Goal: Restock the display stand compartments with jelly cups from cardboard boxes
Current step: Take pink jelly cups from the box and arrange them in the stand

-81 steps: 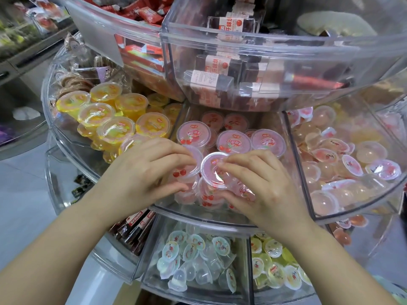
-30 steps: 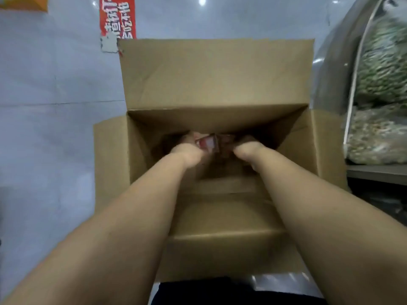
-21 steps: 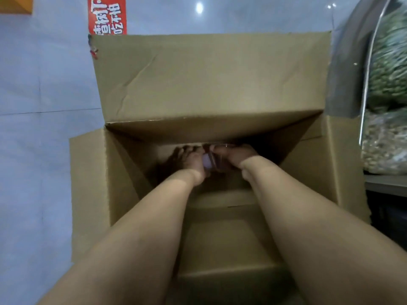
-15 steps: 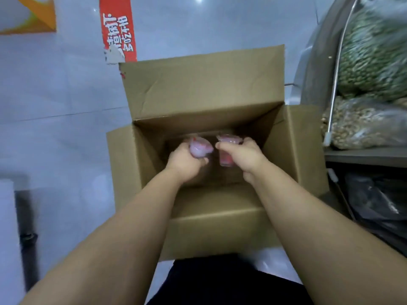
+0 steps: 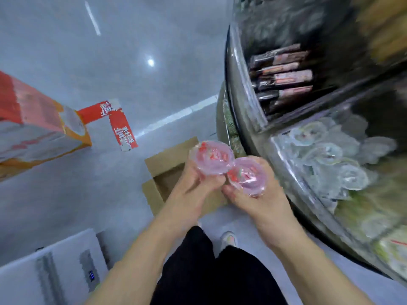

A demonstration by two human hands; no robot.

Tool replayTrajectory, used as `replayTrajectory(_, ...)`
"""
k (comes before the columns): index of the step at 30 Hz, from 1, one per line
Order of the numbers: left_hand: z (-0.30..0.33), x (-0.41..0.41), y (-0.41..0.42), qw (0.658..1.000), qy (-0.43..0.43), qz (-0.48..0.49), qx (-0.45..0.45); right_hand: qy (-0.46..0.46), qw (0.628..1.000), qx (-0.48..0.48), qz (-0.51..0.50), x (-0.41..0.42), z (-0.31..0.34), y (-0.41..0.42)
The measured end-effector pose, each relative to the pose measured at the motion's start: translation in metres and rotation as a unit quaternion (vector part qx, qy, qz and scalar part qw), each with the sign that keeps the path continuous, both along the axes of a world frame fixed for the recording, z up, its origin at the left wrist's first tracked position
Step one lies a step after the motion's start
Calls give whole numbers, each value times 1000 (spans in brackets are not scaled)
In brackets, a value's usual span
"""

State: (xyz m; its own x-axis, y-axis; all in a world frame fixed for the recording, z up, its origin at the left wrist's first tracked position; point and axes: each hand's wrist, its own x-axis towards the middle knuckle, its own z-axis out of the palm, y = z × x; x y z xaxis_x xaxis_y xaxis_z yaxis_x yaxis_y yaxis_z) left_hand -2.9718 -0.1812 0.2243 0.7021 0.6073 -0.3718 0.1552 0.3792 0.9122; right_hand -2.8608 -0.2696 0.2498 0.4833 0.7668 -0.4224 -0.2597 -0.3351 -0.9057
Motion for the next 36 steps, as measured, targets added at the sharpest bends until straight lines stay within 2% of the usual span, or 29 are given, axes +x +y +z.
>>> replayTrajectory(4, 102, 43, -2, 986, -61, -120, 97, -88, 991, 41, -89, 28, 101, -37)
replayTrajectory(7, 154, 81, -11, 964, -113, -147, 188, -169, 974, 57, -141, 48, 157, -72)
replayTrajectory(11, 199, 134, -43, 946, -177, -202, 180, -270, 937, 20, -223, 73, 205, -123)
replayTrajectory(15, 229, 183, -77, 905, -234, -329, 132, -329, 895, 4, -300, 102, 228, -166)
replayTrajectory(18, 245, 208, -95, 867, -237, -397, 185, -367, 874, 1, -319, 125, 237, -192)
replayTrajectory(21, 259, 229, -106, 854, -232, -376, 277, -399, 868, -31, -295, 152, 241, -207)
replayTrajectory(25, 267, 266, -112, 815, -197, -340, 426, -483, 833, -106, -249, 192, 239, -214)
replayTrajectory(27, 266, 284, -113, 784, -189, -349, 478, -499, 822, -140, -235, 209, 236, -217)
replayTrajectory(30, 261, 304, -116, 717, -171, -360, 572, -518, 811, -169, -211, 226, 230, -221)
replayTrajectory(33, 256, 316, -117, 696, -136, -349, 613, -525, 809, -169, -205, 237, 224, -221)
replayTrajectory(36, 250, 324, -116, 650, -89, -328, 679, -520, 815, -168, -195, 242, 216, -221)
